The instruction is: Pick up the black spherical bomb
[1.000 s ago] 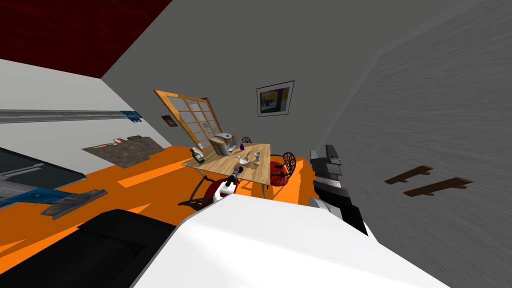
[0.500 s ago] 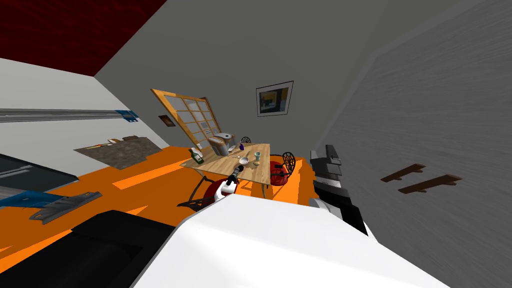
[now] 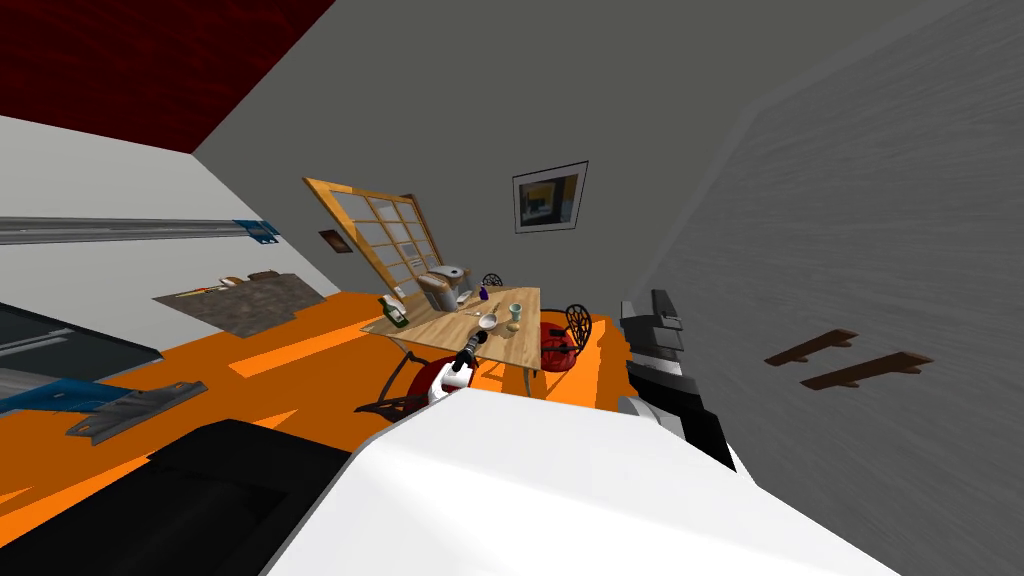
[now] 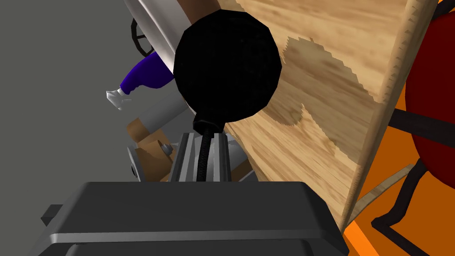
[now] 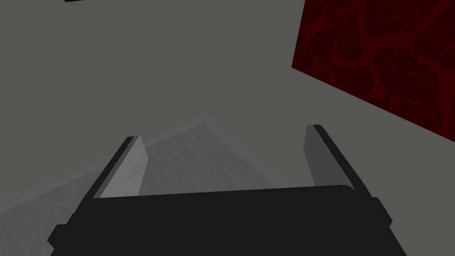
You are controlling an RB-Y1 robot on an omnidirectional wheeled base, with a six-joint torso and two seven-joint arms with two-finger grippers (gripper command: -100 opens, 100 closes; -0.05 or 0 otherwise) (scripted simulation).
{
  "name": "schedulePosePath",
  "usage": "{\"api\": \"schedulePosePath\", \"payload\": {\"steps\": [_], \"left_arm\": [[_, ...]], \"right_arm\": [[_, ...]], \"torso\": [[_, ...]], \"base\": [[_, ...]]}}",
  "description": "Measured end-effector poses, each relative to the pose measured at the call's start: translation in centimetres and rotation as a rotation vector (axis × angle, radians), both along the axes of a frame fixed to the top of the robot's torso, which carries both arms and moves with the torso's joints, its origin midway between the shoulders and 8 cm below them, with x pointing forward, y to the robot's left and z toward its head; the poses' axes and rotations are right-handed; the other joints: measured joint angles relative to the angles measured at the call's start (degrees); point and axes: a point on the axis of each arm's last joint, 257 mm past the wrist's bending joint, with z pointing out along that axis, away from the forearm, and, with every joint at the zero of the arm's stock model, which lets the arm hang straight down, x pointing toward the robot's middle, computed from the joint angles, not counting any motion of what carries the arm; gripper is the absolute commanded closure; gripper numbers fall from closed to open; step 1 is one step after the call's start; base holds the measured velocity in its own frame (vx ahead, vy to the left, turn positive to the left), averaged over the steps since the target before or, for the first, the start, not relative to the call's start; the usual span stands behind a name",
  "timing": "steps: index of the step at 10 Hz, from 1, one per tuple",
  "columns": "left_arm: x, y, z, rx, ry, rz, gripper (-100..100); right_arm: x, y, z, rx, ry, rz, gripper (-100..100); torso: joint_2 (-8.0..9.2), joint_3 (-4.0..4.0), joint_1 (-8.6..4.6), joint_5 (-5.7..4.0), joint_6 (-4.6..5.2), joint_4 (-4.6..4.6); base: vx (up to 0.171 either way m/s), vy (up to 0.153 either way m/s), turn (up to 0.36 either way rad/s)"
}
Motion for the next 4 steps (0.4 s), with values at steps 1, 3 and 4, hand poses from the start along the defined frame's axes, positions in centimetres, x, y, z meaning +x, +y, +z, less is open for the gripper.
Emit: {"api": "schedulePosePath", "payload": {"steps": [1, 3, 4], "left_arm": [[-0.40, -0.15, 0.11, 0.000, 0.000, -0.007, 100], [-0.94, -0.47, 0.37, -0.002, 0.001, -0.019, 100], [-0.97, -0.50, 0.36, -0.002, 0.002, -0.019, 0]], "right_arm": [[0.00, 0.00, 0.00, 0.000, 0.000, 0.000, 0], [0.00, 0.00, 0.00, 0.000, 0.000, 0.000, 0], [0.00, 0.00, 0.00, 0.000, 0.000, 0.000, 0]], "torso": [[0.02, 0.01, -0.04, -0.01, 0.00, 0.00], [0.03, 0.03, -0.06, -0.02, 0.05, 0.04], [0.03, 0.04, -0.02, -0.02, 0.06, 0.04]], "base": [[0.009, -0.028, 0.093], [0.006, -0.014, 0.021], [0.000, 0.000, 0.000]]}}
